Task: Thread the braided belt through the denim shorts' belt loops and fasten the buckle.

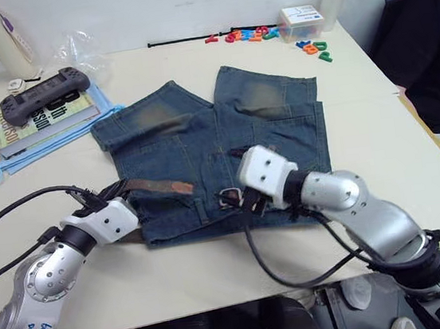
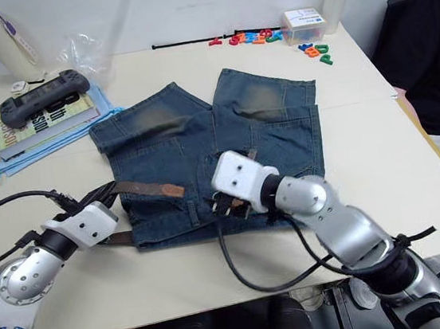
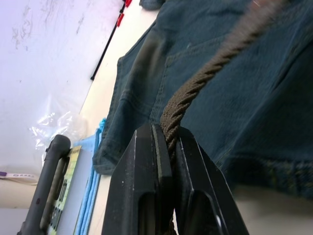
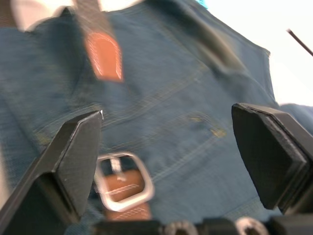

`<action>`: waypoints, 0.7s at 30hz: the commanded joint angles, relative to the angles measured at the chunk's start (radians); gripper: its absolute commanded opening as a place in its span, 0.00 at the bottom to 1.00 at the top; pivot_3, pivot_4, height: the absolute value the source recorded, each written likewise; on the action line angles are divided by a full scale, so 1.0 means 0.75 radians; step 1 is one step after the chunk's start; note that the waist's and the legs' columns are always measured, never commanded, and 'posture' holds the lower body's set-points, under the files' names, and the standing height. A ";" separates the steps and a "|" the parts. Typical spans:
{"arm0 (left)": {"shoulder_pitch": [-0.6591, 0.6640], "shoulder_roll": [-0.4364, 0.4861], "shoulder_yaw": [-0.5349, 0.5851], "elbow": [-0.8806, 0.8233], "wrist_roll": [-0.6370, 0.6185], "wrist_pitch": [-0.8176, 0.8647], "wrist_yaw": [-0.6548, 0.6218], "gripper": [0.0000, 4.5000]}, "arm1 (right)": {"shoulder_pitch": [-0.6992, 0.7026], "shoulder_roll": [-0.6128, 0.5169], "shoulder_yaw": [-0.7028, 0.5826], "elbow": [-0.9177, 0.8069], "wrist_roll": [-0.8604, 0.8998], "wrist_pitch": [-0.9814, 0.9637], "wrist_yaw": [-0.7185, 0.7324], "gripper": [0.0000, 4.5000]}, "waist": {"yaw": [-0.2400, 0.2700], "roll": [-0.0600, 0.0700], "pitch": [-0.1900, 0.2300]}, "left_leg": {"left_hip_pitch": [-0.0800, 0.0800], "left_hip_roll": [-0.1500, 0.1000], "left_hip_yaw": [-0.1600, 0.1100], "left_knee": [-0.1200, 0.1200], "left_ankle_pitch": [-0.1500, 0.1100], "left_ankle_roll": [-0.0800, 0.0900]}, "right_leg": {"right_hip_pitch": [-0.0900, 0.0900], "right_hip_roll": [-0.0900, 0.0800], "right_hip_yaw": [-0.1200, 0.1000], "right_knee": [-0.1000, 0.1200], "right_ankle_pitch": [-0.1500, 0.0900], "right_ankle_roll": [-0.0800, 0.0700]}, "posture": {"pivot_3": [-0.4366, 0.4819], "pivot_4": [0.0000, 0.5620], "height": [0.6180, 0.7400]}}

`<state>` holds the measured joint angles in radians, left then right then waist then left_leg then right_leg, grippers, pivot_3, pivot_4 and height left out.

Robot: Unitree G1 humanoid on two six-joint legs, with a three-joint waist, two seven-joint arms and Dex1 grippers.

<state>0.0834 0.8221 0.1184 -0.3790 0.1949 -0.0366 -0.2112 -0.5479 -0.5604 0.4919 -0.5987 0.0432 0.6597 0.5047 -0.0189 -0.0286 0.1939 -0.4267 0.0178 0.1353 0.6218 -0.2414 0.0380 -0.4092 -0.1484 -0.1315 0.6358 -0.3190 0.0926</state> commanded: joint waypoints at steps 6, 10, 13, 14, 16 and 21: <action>-0.022 -0.066 0.054 -0.050 0.035 -0.029 -0.049 0.01 | -0.067 0.120 0.225 0.155 -0.394 -0.223 -0.080 1.00 | -0.010 0.000 0.000 | 0.000 0.001 0.000 0.008 0.000 0.000 | 0.000 0.000 0.000 0.008 0.000 0.000 | 0.48 0.27 0.80; -0.031 -0.095 0.059 -0.056 0.043 -0.034 -0.069 0.01 | -0.081 0.207 0.246 0.264 -0.504 -0.282 -0.108 1.00 | -0.010 0.000 0.000 | 0.000 0.000 0.000 0.010 0.000 0.000 | 0.000 0.000 -0.001 0.009 0.000 0.000 | 0.48 0.27 0.80; -0.041 -0.109 0.061 -0.060 0.054 -0.038 -0.084 0.01 | -0.073 0.261 0.241 0.307 -0.553 -0.319 -0.113 1.00 | -0.011 0.000 0.000 | 0.000 0.000 0.000 0.010 0.000 0.000 | 0.000 0.000 -0.001 0.010 0.000 0.000 | 0.48 0.27 0.80; -0.044 -0.113 0.061 -0.061 0.055 -0.039 -0.087 0.01 | -0.071 0.278 0.238 0.319 -0.566 -0.329 -0.115 1.00 | -0.011 0.000 0.000 | 0.000 0.000 0.000 0.010 0.000 0.000 | 0.000 0.000 -0.001 0.010 0.000 0.000 | 0.48 0.27 0.80; -0.048 -0.118 0.061 -0.060 0.059 -0.049 -0.097 0.01 | -0.064 0.305 0.231 0.342 -0.590 -0.345 -0.116 1.00 | -0.012 0.000 0.000 | 0.000 0.000 0.000 0.010 0.000 0.000 | 0.000 0.000 -0.001 0.010 0.000 0.000 | 0.48 0.27 0.80; -0.050 -0.142 0.074 -0.064 0.063 -0.054 -0.115 0.00 | -0.044 0.338 0.208 0.363 -0.627 -0.372 -0.102 0.85 | -0.012 0.000 0.000 | 0.000 0.001 0.000 0.010 0.000 0.000 | 0.000 0.000 -0.001 0.012 0.000 0.000 | 0.48 0.27 0.80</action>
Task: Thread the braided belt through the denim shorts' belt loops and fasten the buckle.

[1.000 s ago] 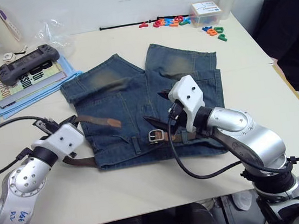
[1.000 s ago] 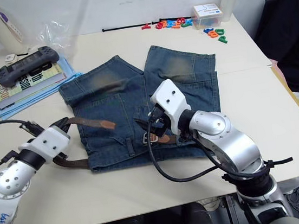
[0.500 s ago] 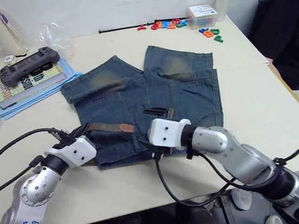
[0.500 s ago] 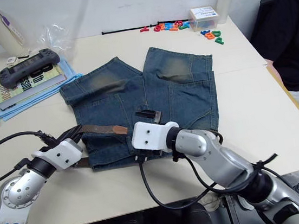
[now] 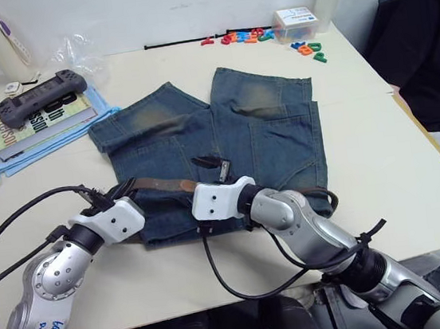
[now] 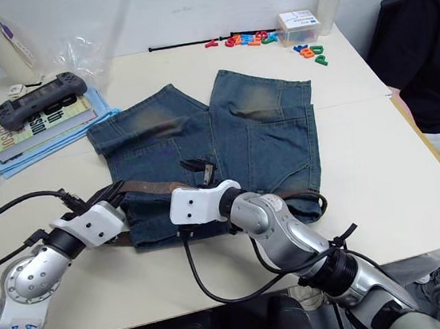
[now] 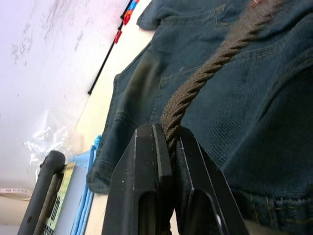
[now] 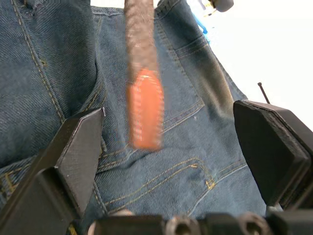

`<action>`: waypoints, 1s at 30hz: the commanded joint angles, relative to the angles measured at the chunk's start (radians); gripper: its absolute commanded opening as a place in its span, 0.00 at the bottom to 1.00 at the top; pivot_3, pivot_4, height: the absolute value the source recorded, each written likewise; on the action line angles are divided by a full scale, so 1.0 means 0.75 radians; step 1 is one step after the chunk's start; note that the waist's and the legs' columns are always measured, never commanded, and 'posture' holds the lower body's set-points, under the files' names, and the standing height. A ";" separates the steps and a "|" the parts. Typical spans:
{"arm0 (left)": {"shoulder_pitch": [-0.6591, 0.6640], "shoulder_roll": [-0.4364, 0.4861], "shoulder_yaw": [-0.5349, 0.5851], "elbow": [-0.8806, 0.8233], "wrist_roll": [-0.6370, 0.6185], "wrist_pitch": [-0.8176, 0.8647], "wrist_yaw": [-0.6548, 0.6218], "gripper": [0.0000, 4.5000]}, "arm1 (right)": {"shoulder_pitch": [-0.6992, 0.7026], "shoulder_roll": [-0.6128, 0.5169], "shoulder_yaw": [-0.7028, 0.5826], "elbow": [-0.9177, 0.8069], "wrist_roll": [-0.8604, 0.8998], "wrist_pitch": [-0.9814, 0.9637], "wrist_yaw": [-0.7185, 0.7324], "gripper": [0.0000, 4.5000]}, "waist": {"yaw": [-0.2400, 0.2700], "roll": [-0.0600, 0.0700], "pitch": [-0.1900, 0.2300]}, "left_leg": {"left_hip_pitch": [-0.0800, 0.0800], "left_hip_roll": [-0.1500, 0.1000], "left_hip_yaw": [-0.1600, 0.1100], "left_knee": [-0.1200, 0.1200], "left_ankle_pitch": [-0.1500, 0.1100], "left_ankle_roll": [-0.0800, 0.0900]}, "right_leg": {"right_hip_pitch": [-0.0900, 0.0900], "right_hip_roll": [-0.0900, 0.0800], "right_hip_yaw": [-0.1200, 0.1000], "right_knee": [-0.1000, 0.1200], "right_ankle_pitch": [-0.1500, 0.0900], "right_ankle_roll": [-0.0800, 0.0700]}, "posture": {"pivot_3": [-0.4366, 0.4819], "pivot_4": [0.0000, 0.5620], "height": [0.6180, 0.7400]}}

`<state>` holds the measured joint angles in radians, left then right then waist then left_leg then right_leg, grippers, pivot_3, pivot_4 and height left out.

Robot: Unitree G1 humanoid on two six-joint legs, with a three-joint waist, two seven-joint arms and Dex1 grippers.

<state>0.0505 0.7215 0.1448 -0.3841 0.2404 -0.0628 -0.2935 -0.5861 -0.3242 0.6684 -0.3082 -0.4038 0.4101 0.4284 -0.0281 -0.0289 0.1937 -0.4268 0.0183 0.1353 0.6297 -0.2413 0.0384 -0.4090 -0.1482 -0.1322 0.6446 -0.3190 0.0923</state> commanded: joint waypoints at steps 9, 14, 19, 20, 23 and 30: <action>0.001 -0.043 0.045 -0.071 -0.013 -0.060 -0.025 0.00 | 0.026 0.043 -0.062 -0.011 -0.059 -0.066 0.012 0.02 | 0.000 0.000 0.000 | 0.000 0.000 0.000 0.001 0.000 0.000 | 0.000 0.000 0.000 0.001 0.000 0.000 | 0.48 0.27 0.80; 0.016 -0.087 0.068 -0.094 -0.112 -0.057 -0.068 0.10 | 0.025 0.036 -0.088 -0.013 -0.078 -0.123 -0.001 0.00 | -0.001 0.000 0.000 | 0.000 0.000 0.000 0.002 0.000 0.000 | 0.000 0.000 0.000 0.002 0.000 0.000 | 0.48 0.27 0.80; 0.077 -0.113 0.147 -0.247 -0.462 0.189 -0.232 0.50 | 0.014 -0.010 -0.112 0.016 -0.145 -0.247 -0.031 0.00 | -0.003 0.000 0.000 | 0.000 0.000 0.000 0.002 0.000 0.000 | 0.001 0.000 0.000 0.002 0.000 0.000 | 0.48 0.27 0.80; 0.095 -0.108 0.178 -0.308 -0.612 0.318 -0.268 0.60 | 0.010 -0.019 -0.115 0.030 -0.157 -0.271 -0.037 0.00 | -0.003 0.000 0.000 | 0.000 0.000 0.000 0.002 0.000 0.000 | 0.001 0.000 0.000 0.002 0.000 0.000 | 0.48 0.27 0.80; 0.148 -0.075 0.284 -0.450 -1.074 0.649 -0.295 0.60 | -0.007 -0.033 -0.118 0.077 -0.185 -0.346 -0.057 0.00 | -0.003 -0.001 0.000 | 0.001 0.001 0.000 0.004 0.000 0.000 | 0.002 0.001 0.001 0.002 0.000 0.000 | 0.48 0.27 0.80; 0.375 -0.007 0.313 -0.465 -2.233 0.947 0.021 0.60 | -0.047 -0.020 -0.106 0.174 -0.225 -0.479 -0.110 0.00 | -0.007 -0.001 0.000 | 0.003 0.002 -0.003 0.007 0.000 -0.001 | 0.005 0.001 0.003 0.002 0.000 -0.001 | 0.48 0.27 0.80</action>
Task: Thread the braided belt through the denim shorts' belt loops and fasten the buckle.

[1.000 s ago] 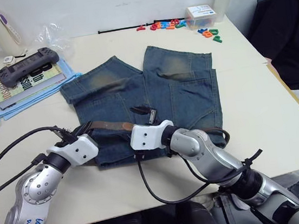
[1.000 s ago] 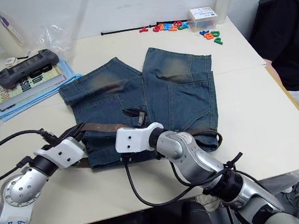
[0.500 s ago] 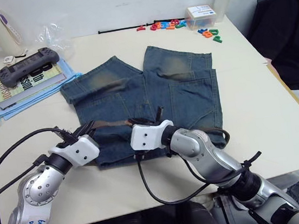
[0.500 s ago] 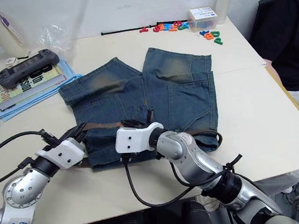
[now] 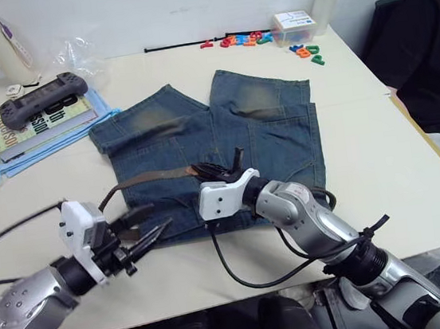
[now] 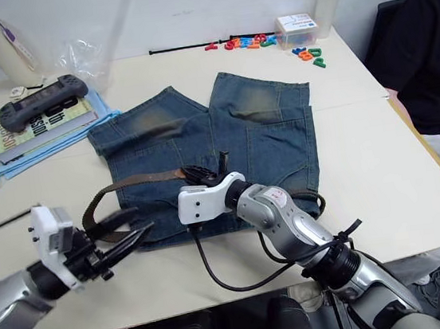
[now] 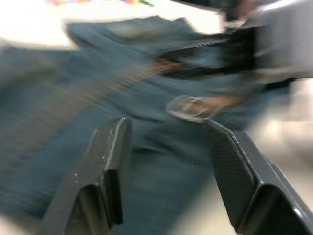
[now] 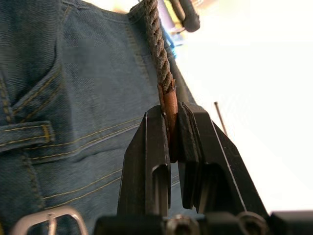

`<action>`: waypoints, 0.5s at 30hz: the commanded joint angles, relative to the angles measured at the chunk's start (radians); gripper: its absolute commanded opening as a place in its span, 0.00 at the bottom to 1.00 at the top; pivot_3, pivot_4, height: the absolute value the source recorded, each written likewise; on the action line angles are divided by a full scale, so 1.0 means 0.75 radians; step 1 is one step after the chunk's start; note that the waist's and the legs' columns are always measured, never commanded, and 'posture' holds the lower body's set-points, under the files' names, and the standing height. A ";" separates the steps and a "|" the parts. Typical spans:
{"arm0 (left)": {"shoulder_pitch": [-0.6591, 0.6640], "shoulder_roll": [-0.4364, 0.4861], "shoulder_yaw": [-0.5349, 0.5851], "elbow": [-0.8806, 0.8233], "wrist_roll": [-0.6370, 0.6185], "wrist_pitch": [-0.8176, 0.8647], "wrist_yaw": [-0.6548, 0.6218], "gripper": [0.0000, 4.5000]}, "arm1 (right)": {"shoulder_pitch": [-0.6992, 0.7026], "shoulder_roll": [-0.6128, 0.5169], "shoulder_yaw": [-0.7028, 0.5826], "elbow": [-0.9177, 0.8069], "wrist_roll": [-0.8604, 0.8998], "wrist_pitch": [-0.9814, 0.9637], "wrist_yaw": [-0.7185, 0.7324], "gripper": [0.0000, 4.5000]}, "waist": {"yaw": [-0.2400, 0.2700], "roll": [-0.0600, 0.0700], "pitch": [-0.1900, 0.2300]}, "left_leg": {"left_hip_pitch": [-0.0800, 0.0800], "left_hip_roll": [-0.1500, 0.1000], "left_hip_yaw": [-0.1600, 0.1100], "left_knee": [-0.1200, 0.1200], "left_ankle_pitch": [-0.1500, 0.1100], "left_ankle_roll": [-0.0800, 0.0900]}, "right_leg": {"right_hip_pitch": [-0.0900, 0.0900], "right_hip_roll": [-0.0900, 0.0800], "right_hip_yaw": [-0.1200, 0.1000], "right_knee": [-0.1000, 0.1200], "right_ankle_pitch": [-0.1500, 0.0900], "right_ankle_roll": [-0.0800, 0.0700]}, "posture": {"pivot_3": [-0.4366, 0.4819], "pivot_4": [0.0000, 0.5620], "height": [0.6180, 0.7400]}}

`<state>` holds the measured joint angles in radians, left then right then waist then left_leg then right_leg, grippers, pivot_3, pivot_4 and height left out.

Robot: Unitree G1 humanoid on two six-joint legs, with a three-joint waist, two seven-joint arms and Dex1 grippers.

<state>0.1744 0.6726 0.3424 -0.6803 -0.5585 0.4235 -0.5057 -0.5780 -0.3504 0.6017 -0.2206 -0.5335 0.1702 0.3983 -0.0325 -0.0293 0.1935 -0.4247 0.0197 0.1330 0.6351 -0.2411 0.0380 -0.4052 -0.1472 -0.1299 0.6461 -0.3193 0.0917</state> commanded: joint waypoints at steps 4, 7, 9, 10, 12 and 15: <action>0.151 -0.025 -0.036 0.055 -1.531 0.246 0.713 0.60 | -0.068 0.023 -0.024 0.090 -0.067 -0.212 -0.077 0.00 | -0.001 0.002 0.001 | 0.007 0.000 -0.007 0.001 -0.001 -0.001 | 0.012 0.000 -0.003 -0.003 -0.001 -0.002 | 0.48 0.27 0.80; 0.065 -0.113 -0.094 0.108 -1.738 0.142 0.952 0.60 | -0.068 0.025 -0.032 0.096 -0.076 -0.237 -0.079 0.00 | 0.005 0.001 0.001 | 0.007 0.000 -0.013 0.004 0.000 -0.002 | 0.015 0.001 -0.006 -0.001 -0.002 -0.003 | 0.48 0.27 0.80; 0.003 -0.170 -0.108 0.132 -1.808 0.098 1.057 0.60 | -0.066 0.023 -0.038 0.096 -0.081 -0.248 -0.075 0.00 | 0.007 0.001 0.001 | 0.007 0.000 -0.013 0.004 0.000 -0.002 | 0.015 0.001 -0.006 0.000 -0.002 -0.003 | 0.48 0.27 0.80; -0.016 -0.183 -0.111 0.139 -1.825 0.085 1.086 0.60 | -0.066 0.022 -0.040 0.097 -0.082 -0.252 -0.073 0.00 | 0.008 0.001 0.001 | 0.007 0.000 -0.014 0.005 0.000 -0.002 | 0.015 0.001 -0.006 0.000 -0.002 -0.003 | 0.48 0.27 0.80; -0.054 -0.195 -0.128 0.142 -1.864 0.073 1.107 0.60 | -0.064 0.020 -0.043 0.097 -0.085 -0.259 -0.071 0.00 | 0.008 0.001 0.001 | 0.007 -0.001 -0.014 0.006 0.000 -0.002 | 0.016 0.001 -0.006 0.001 -0.002 -0.003 | 0.48 0.27 0.80; -0.107 -0.246 -0.149 0.135 -1.885 0.040 1.169 0.60 | -0.065 0.019 -0.048 0.096 -0.094 -0.272 -0.074 0.00 | 0.007 0.000 0.000 | 0.005 0.000 -0.015 0.010 -0.001 -0.002 | 0.017 0.002 -0.007 0.001 -0.002 -0.003 | 0.48 0.27 0.80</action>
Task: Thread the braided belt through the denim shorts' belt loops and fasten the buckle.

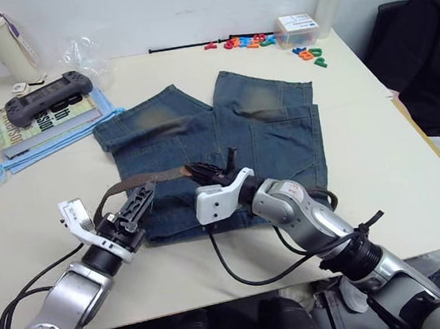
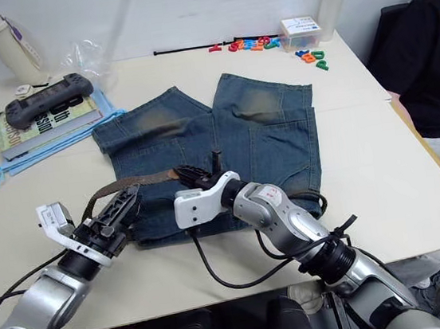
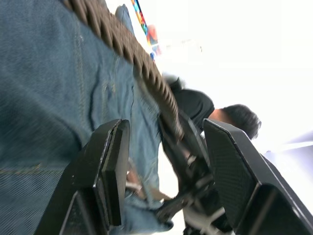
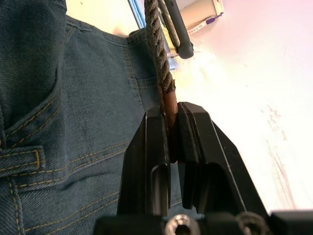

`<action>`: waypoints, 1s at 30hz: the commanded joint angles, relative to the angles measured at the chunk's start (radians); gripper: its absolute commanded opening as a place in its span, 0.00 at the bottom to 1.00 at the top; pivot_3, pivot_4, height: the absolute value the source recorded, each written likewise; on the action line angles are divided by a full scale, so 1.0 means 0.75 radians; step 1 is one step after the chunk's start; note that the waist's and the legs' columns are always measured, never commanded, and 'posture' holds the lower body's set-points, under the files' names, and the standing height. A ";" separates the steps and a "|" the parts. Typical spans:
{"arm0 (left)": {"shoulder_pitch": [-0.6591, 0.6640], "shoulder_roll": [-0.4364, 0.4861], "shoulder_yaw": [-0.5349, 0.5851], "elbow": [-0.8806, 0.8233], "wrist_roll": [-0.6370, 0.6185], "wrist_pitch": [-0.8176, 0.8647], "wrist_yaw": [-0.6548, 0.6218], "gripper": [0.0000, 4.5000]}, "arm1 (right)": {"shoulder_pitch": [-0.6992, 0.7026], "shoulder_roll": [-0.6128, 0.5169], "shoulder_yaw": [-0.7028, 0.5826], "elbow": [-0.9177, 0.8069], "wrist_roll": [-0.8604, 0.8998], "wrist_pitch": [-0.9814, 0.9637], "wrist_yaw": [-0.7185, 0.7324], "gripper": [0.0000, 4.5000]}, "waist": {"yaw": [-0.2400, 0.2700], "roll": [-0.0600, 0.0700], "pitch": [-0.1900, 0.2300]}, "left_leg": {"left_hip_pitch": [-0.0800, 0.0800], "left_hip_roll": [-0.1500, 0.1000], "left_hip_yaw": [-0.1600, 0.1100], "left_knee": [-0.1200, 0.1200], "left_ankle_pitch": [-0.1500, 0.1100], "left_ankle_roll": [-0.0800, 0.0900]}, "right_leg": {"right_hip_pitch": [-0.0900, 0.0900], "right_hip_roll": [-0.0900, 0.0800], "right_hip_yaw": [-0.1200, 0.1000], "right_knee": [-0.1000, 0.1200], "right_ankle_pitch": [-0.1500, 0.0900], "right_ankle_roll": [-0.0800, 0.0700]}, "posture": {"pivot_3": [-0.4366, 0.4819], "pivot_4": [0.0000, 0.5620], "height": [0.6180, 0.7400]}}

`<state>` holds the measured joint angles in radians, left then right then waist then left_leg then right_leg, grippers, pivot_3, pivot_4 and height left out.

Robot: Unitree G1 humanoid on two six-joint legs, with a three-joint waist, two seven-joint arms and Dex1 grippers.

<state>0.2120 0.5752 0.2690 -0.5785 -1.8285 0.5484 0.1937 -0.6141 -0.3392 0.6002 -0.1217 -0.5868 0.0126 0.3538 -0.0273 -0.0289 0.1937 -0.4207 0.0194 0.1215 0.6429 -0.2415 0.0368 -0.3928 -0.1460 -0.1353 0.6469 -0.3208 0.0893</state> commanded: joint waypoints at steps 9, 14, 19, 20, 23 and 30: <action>-0.290 -0.233 -0.075 0.005 -0.192 -0.162 0.446 0.60 | -0.016 0.022 -0.067 -0.026 -0.040 -0.113 -0.004 0.00 | 0.002 -0.001 -0.001 | -0.001 0.000 0.000 0.005 -0.001 0.000 | 0.002 0.003 0.000 0.000 0.000 0.000 | 0.48 0.27 0.80; -0.319 -0.264 -0.090 -0.014 -0.192 -0.157 0.510 0.44 | -0.014 0.026 -0.077 -0.028 -0.045 -0.123 -0.001 0.00 | 0.003 -0.001 -0.001 | -0.001 0.001 0.000 0.005 -0.001 0.000 | 0.002 0.004 0.000 0.000 0.000 0.000 | 0.48 0.27 0.80; -0.346 -0.293 -0.088 -0.047 -0.192 -0.167 0.565 0.01 | -0.010 0.032 -0.085 -0.025 -0.049 -0.127 0.002 0.00 | 0.003 -0.001 -0.001 | -0.001 0.001 -0.001 0.005 -0.001 0.000 | 0.002 0.004 0.000 0.000 0.000 0.000 | 0.48 0.27 0.80; -0.348 -0.297 -0.085 -0.054 -0.192 -0.172 0.572 0.01 | -0.008 0.033 -0.086 -0.025 -0.050 -0.127 0.003 0.00 | 0.003 -0.001 -0.001 | -0.001 0.001 -0.001 0.005 -0.001 0.000 | 0.002 0.004 0.000 -0.001 0.000 0.000 | 0.48 0.27 0.80; -0.357 -0.286 -0.080 -0.073 -0.192 -0.177 0.589 0.01 | -0.005 0.035 -0.091 -0.023 -0.051 -0.127 0.005 0.00 | 0.003 -0.001 -0.001 | -0.001 0.001 -0.001 0.005 -0.001 0.000 | 0.002 0.004 0.000 -0.001 0.000 0.000 | 0.48 0.27 0.80; -0.366 -0.284 -0.075 -0.094 -0.192 -0.196 0.603 0.01 | 0.008 0.044 -0.101 -0.028 -0.056 -0.130 0.016 0.00 | 0.004 -0.001 -0.001 | -0.001 0.001 -0.001 0.004 -0.001 0.000 | 0.002 0.004 0.000 -0.002 0.000 0.000 | 0.48 0.27 0.80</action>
<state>-0.0536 0.3549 0.2006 -0.5839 -1.9604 0.4037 0.6532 -0.6125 -0.3148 0.5440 -0.1167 -0.6227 -0.0817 0.3613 -0.0243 -0.0298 0.1933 -0.4216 0.0199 0.1211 0.6461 -0.2422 0.0368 -0.3909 -0.1427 -0.1352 0.6456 -0.3207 0.0894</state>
